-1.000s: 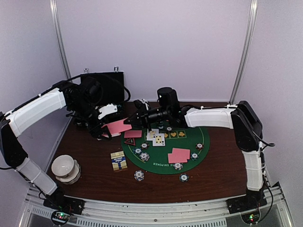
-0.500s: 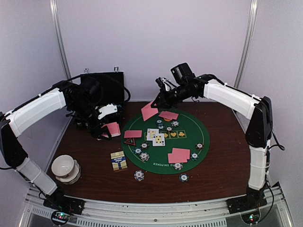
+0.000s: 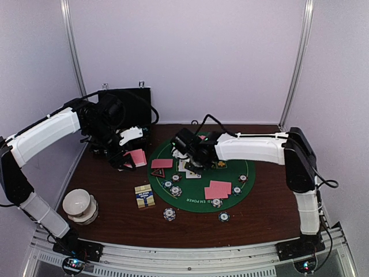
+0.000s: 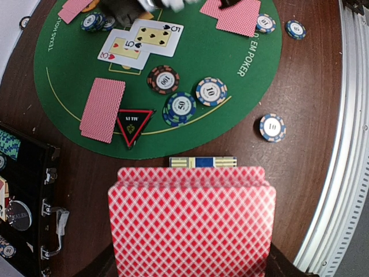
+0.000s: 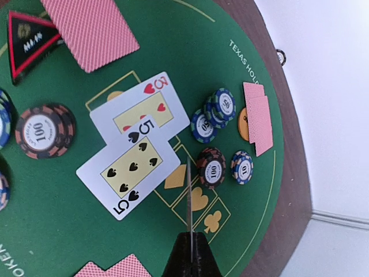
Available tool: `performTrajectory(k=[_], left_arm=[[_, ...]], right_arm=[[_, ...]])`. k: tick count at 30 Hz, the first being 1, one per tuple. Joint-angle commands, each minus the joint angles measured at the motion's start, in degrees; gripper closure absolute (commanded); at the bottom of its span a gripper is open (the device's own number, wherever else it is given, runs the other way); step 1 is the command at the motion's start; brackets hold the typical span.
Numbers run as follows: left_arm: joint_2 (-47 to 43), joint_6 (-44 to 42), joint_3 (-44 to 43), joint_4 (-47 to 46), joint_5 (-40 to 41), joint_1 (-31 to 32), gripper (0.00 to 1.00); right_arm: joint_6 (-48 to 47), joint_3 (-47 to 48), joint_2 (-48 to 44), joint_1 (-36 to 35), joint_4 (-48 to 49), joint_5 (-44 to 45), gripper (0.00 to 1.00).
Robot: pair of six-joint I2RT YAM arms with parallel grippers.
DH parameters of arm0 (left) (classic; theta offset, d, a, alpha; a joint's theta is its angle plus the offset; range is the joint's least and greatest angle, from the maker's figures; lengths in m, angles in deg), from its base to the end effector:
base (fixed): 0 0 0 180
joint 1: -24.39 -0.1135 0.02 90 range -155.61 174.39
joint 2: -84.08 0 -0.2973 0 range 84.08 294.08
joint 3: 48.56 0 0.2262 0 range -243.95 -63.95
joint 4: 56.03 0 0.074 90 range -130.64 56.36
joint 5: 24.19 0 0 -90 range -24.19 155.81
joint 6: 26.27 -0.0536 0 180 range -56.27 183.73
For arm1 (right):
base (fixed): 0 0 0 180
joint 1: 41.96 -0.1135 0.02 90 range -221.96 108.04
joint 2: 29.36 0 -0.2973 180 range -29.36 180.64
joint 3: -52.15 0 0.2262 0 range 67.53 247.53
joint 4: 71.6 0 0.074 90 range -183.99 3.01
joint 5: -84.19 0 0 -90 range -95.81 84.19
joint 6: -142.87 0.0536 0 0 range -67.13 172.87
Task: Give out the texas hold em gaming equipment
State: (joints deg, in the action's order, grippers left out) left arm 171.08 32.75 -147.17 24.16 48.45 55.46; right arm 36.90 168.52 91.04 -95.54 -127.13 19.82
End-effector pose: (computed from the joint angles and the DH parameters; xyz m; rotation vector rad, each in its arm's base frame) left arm 0.2245 -0.1539 0.3394 1.4797 2.3067 -0.4186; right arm 0.2906 0.3548 0.2486 -1.2903 2.1277 -0.3170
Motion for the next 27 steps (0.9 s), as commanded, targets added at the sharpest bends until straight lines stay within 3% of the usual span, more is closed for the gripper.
performTrajectory(k=[1,13,17,20,27], left_arm=[[-0.9,0.1,-1.1,-0.8,-0.3,-0.4,1.00],[-0.7,0.2,-1.6,-0.5,-0.1,-0.4,1.00],[-0.6,0.2,-1.5,-0.5,-0.1,-0.4,1.00],[-0.6,0.2,-1.6,-0.5,-0.3,-0.4,1.00],[-0.6,0.0,-1.7,-0.1,-0.5,-0.4,1.00]], right_arm=[[-13.0,-4.0,3.7,-2.5,10.6,16.2,1.00],[-13.8,-9.0,6.8,-3.6,15.1,12.9,0.98],[-11.9,-10.6,6.0,-3.7,13.5,10.2,0.61],[-11.0,-11.6,5.5,-3.8,13.3,9.7,0.43],[-8.7,-13.4,3.2,-3.7,13.2,8.1,0.30]])
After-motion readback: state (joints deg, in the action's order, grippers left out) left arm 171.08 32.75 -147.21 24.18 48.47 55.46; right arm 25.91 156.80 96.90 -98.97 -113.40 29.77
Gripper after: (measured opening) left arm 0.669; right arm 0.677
